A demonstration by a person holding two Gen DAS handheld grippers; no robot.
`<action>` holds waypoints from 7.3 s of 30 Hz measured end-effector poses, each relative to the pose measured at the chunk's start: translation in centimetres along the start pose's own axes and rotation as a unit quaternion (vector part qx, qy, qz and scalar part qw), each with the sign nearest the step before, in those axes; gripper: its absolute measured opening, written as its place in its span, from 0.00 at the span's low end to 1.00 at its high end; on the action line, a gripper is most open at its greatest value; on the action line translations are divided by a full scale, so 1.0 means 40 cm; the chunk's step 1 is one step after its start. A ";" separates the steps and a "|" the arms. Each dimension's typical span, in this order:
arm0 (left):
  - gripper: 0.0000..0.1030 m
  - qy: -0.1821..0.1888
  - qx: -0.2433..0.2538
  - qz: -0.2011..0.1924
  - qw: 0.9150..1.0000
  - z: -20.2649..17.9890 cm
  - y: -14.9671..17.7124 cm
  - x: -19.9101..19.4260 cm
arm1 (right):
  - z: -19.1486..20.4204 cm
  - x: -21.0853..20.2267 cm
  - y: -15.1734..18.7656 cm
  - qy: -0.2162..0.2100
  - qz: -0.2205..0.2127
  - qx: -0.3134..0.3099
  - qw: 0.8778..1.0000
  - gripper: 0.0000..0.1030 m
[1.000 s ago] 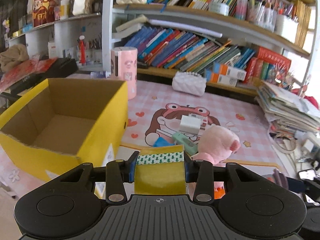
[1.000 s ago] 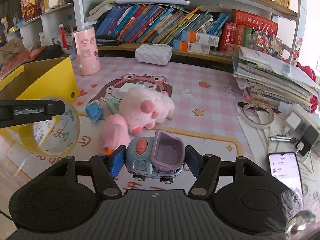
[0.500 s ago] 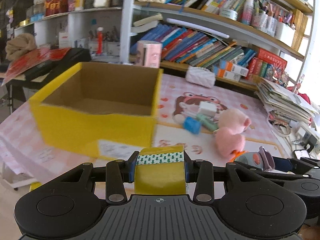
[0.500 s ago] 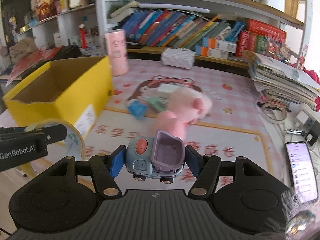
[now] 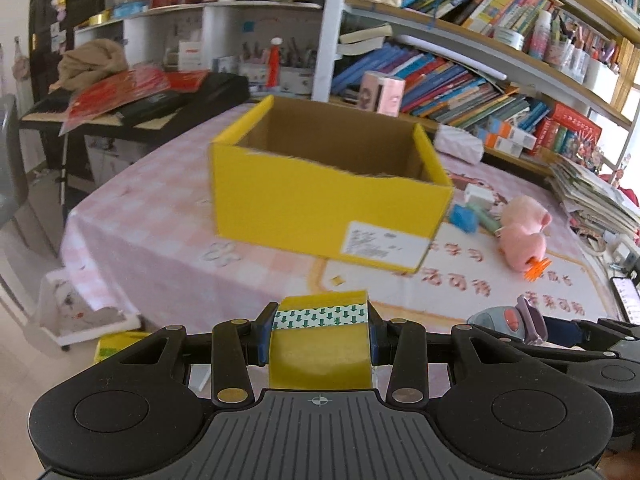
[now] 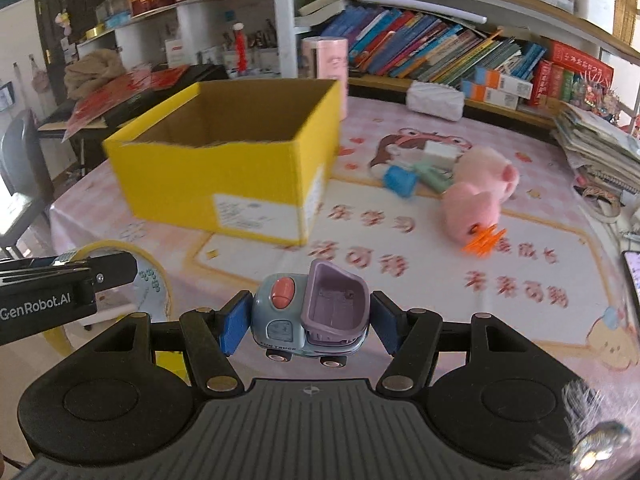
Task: Organize objects
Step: 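Carry tape roll in left tool and toy car in right tool over yellow box, then lower and release tape roll with left tool while right tool releases toy car inside box, then lift both open tools up out of the yellow box, then move right tool toward pink plush chick while left tool approaches pink plush pig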
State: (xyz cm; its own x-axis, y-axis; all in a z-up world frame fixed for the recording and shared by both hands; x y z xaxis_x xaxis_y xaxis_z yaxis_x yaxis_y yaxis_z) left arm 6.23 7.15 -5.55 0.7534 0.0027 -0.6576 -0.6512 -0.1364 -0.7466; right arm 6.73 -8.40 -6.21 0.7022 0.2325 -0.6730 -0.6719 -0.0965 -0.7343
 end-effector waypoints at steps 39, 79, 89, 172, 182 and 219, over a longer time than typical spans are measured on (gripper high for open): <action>0.38 0.017 0.006 -0.014 1.000 0.131 0.008 -0.045 | 0.183 -0.026 0.040 0.004 -0.003 -0.002 1.000 0.60; 0.38 -0.020 0.001 -0.114 0.993 0.046 -0.412 0.274 | 0.129 0.336 -0.401 -0.052 -0.086 -0.142 0.985 0.60; 0.38 -0.040 0.013 -0.053 0.998 0.026 -0.374 0.387 | 0.129 0.434 -0.395 -0.082 -0.015 -0.195 0.977 0.60; 0.93 -0.077 0.006 -0.031 0.997 0.128 -0.028 0.017 | 0.075 0.033 -0.061 0.063 -0.037 -0.060 0.996 0.91; 0.93 -0.069 0.018 -0.024 0.997 0.122 0.008 -0.010 | 0.070 -0.002 0.000 0.071 -0.022 -0.037 0.997 0.93; 0.94 0.042 0.126 0.007 0.991 -0.137 0.076 0.017 | -0.165 -0.133 0.139 0.187 -0.008 0.077 0.979 0.97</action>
State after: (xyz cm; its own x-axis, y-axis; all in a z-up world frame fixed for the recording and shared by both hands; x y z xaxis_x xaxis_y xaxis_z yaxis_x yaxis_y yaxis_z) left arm 5.25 1.32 -7.71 0.7417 -0.0817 -0.6658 -0.6563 0.1166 -0.7454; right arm 0.81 -16.58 -7.30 0.7303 -0.1400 -0.6687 -0.6680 0.0583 -0.7418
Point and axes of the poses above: each gripper's, at about its wrist camera, not at the fingertips, and x roughly the way its jaws point, z to its left, y to its underside, the point moved 8 cm from there along x, roughly the way its jaws point, and after that the axes turned 3 degrees about -y, right-handed, at the moved point
